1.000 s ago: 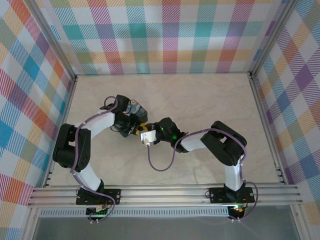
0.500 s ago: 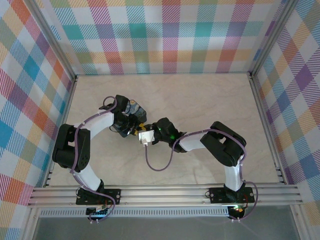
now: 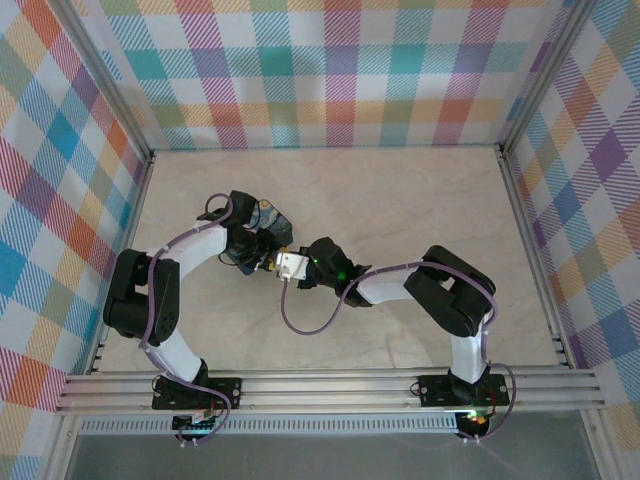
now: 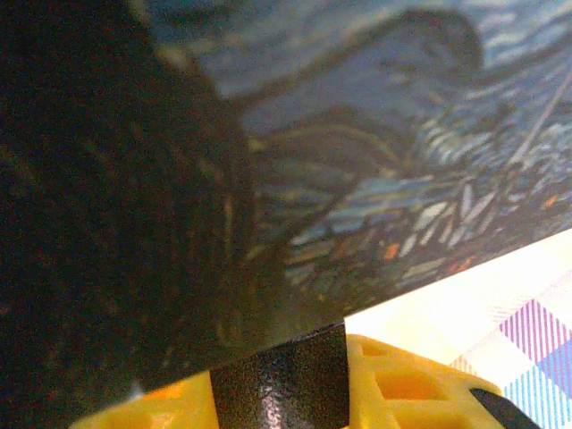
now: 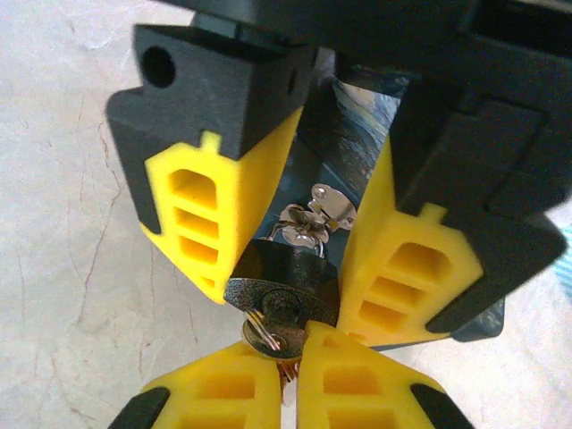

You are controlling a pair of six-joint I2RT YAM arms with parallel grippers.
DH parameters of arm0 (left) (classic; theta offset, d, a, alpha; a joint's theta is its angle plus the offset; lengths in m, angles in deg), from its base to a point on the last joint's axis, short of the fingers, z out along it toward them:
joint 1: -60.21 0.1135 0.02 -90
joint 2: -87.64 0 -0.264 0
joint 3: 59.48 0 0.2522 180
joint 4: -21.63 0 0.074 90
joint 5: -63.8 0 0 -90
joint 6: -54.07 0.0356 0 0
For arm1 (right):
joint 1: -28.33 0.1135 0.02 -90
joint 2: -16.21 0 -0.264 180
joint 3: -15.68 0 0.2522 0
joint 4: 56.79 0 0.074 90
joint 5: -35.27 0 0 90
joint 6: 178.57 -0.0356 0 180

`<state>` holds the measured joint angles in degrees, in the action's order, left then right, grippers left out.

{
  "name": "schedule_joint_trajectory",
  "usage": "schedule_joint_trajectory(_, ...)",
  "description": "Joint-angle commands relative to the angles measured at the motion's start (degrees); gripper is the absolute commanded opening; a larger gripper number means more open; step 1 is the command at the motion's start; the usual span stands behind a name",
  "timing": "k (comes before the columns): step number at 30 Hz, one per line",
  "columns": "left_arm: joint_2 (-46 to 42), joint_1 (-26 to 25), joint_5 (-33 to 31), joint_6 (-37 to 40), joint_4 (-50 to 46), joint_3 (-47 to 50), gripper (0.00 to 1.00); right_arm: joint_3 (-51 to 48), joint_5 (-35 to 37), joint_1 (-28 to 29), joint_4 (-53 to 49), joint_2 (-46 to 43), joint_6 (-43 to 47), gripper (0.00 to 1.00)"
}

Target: Unlock the padlock with the key

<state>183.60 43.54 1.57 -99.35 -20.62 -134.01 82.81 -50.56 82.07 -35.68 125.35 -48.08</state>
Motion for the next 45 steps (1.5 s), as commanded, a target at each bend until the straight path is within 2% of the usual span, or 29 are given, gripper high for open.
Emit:
schedule_joint_trajectory(1, 0.73, -0.67, 5.53, -3.40, -1.93, 2.02, 0.06, 1.12, -2.92, 2.95, 1.69, -2.96, -10.06, 0.00)
schedule_joint_trajectory(6, 0.45, -0.65, 5.33, -3.99, -1.37, 2.44, 0.06, 1.66, 1.87, 4.66, 1.69, -2.70, -18.68, 0.00)
schedule_joint_trajectory(8, 0.62, -0.68, 5.52, -4.06, -1.22, 2.49, 0.06, 1.44, 2.44, 6.01, 1.69, -2.47, -19.54, 0.02)
schedule_joint_trajectory(14, 0.99, -0.65, 5.80, -2.79, -2.14, 2.32, 0.06, -1.20, 6.37, 7.32, 6.24, -0.95, -6.02, 0.16)
schedule_joint_trajectory(18, 0.74, -0.52, 5.72, -2.50, -2.36, 2.46, 0.06, -2.69, 3.83, 7.10, 10.28, -1.17, 2.78, 0.19)
schedule_joint_trajectory(23, 0.13, 0.08, 5.41, -2.67, -2.27, 2.88, 0.06, -3.13, -0.52, 5.63, 10.11, -2.59, 2.01, 0.24)
schedule_joint_trajectory(26, -0.42, 0.73, 4.93, -2.61, -2.27, 3.25, 0.06, -3.23, -4.33, 3.30, 4.96, -6.05, -5.64, 0.27)
schedule_joint_trajectory(31, -0.34, 0.93, 4.78, -3.37, -0.74, 3.79, 0.06, -4.59, -4.08, 2.55, -2.62, -10.71, -17.23, 0.35)
schedule_joint_trajectory(33, -0.43, 0.93, 4.75, -3.82, 0.00, 4.00, 0.06, -4.14, -3.51, 2.18, -5.59, -12.19, -27.08, 0.33)
schedule_joint_trajectory(36, -0.58, 0.93, 4.43, -4.37, 0.59, 3.92, 0.05, 0.58, -3.47, 1.33, -14.49, -12.73, -52.41, 0.31)
schedule_joint_trajectory(38, -0.69, 0.92, 4.36, -4.54, 0.87, 3.80, 0.05, 3.55, -4.09, 1.28, -19.23, -11.58, -63.10, 0.28)
schedule_joint_trajectory(42, -0.78, 0.91, 4.14, -4.87, 1.11, 3.53, 0.05, 2.27, -4.51, -0.10, -18.42, -10.85, -79.25, 0.27)
schedule_joint_trajectory(45, -0.94, 0.93, 4.05, -4.85, 1.09, 3.46, 0.05, 0.69, -7.48, -2.38, -15.68, -10.10, -91.02, 0.29)
